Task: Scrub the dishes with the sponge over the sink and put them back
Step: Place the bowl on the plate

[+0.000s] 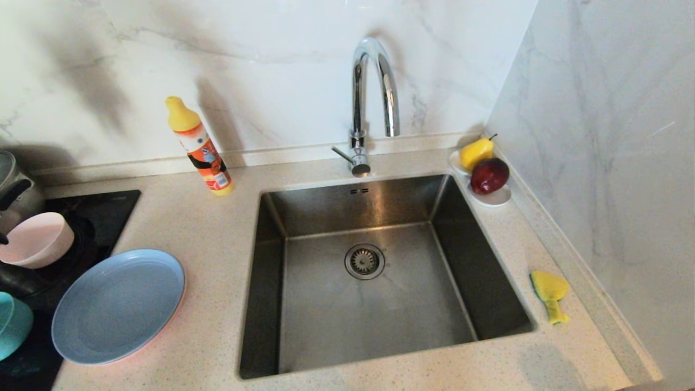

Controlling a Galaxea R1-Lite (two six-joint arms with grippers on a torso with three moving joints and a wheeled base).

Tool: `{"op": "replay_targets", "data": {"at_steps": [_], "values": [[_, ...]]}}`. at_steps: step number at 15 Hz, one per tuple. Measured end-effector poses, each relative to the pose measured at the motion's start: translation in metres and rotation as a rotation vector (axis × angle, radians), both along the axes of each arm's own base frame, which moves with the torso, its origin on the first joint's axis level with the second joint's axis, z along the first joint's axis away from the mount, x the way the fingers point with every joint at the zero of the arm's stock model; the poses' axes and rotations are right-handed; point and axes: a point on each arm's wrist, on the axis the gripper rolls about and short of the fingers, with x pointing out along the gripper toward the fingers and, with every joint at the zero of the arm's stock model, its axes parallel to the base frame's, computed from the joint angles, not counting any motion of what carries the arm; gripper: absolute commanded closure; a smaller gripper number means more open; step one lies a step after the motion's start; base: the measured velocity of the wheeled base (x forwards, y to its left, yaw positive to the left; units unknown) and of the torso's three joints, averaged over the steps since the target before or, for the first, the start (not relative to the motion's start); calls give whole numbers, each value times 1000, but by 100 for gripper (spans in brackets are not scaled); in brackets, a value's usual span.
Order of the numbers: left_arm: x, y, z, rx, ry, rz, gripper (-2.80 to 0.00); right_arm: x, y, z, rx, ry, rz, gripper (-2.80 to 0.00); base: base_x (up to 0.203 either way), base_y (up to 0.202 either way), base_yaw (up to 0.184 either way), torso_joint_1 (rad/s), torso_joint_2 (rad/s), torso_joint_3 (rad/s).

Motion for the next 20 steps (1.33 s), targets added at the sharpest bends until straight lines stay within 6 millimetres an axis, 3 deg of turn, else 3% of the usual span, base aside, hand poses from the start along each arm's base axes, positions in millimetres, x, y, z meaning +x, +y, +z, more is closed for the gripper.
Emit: {"op": "replay_targets", "data": {"at_steps": [8,14,20], "values": [[40,36,-26,-8,6,-33,-280,0,0,0,0,0,0,0,0,0,0,0,0,0],[69,38,-49,-29,-19,-124,-280,0,0,0,0,0,0,0,0,0,0,0,0,0],[85,38,-61,-33,-14,-146,-280,0,0,0,0,0,0,0,0,0,0,0,0,0]]}}
